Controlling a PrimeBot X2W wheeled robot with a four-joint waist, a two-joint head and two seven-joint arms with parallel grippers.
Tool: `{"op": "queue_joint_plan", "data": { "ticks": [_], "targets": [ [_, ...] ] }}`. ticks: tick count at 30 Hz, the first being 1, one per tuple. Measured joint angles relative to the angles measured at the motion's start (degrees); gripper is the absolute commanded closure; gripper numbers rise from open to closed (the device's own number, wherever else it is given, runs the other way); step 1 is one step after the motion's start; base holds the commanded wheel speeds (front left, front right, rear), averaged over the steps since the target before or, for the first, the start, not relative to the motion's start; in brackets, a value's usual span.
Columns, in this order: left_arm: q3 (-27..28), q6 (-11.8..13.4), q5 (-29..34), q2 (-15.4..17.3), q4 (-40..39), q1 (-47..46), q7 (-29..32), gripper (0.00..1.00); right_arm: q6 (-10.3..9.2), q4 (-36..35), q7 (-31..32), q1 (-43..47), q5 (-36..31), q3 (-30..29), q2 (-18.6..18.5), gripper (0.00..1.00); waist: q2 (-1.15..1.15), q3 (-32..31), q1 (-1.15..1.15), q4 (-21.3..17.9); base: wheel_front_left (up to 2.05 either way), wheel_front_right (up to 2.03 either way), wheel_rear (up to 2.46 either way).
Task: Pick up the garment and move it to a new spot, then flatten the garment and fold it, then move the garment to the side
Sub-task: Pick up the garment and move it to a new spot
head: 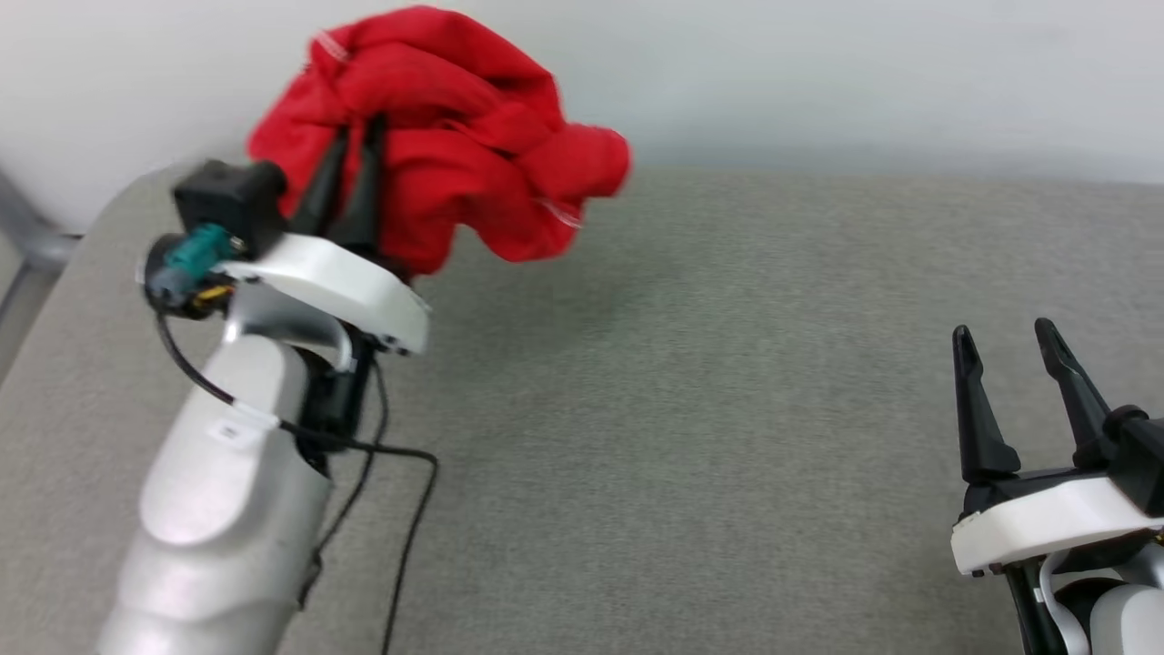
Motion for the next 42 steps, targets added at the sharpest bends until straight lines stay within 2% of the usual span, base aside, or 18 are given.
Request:
{"op": "queue_joint_plan", "data": {
  "ticks": [5, 11, 20, 24, 25, 26, 27, 28, 34, 42],
  "targets": [
    [-3.1, 0.5, -0.2, -3.3, -6.8, 5.6, 0.0, 1.00, 0.00, -0.7, 0.2, 0.3, 0.4, 0.0, 0.0, 0.00, 0.00, 0.0, 0.00, -4.9, 0.00, 0.00, 0.00],
    [-8.5, -0.1, 0.1, -6.0, -11.7, 11.5, 0.7, 1.00, 0.00, -1.3, 0.3, 0.3, 1.5, 0.5, 0.0, 0.00, 0.00, 2.3, 0.00, -9.4, 0.00, 0.00, 0.00],
    [-18.0, -2.6, 2.9, -5.8, -10.6, 18.9, 4.4, 1.00, 0.00, -1.6, -1.1, -1.5, 2.2, 0.7, 0.0, 0.00, 0.00, 9.2, 0.01, -12.0, 0.00, 0.00, 0.00],
    [-20.0, -3.5, 3.3, -5.3, -8.7, 20.1, 5.2, 1.00, -0.01, -0.9, -1.5, -2.2, 1.9, 1.0, 0.0, 0.00, 0.00, 10.3, 0.02, -11.8, 0.00, 0.00, 0.00],
    [-20.4, -3.8, 3.2, -5.3, -8.3, 20.4, 5.3, 0.93, 0.00, -0.7, -1.6, -2.4, 1.9, 1.0, 0.0, 0.00, 0.00, 10.1, 0.02, -11.6, 0.00, 0.00, 0.00],
    [-20.8, -3.8, 3.2, -5.3, -8.2, 20.6, 5.2, 0.62, 0.00, -0.6, -1.7, -2.4, 1.8, 1.1, 0.0, 0.00, 0.00, 9.8, 0.02, -11.4, 0.00, 0.00, 0.00],
    [-21.2, -3.9, 3.2, -5.5, -8.1, 20.8, 5.2, 0.04, 0.00, -0.4, -1.8, -2.4, 1.7, 1.1, 0.0, 0.00, 0.00, 9.5, 0.02, -11.2, 0.00, 0.00, 0.00],
    [-21.5, -4.1, 3.3, -5.7, -8.2, 20.9, 4.6, 0.00, 0.00, 0.0, -1.7, -2.4, 1.7, 1.1, 0.0, 0.00, 0.00, 9.0, 0.02, -11.0, 0.00, 0.00, 0.00],
    [-21.5, -3.3, 4.1, -6.2, -10.2, 21.6, 0.3, 0.00, 0.00, 1.1, -1.2, -0.3, 1.3, 1.3, 0.0, 0.00, 0.00, 4.8, 0.02, -9.4, 0.00, 0.00, 0.00],
    [-16.8, 2.0, 3.4, -6.1, -13.0, 23.8, -3.5, 0.00, 0.00, 1.5, -0.3, 2.7, 2.0, 1.5, 0.0, 0.00, 0.00, -1.5, 0.00, -6.5, 0.00, 0.00, 0.00]
  ]
}}
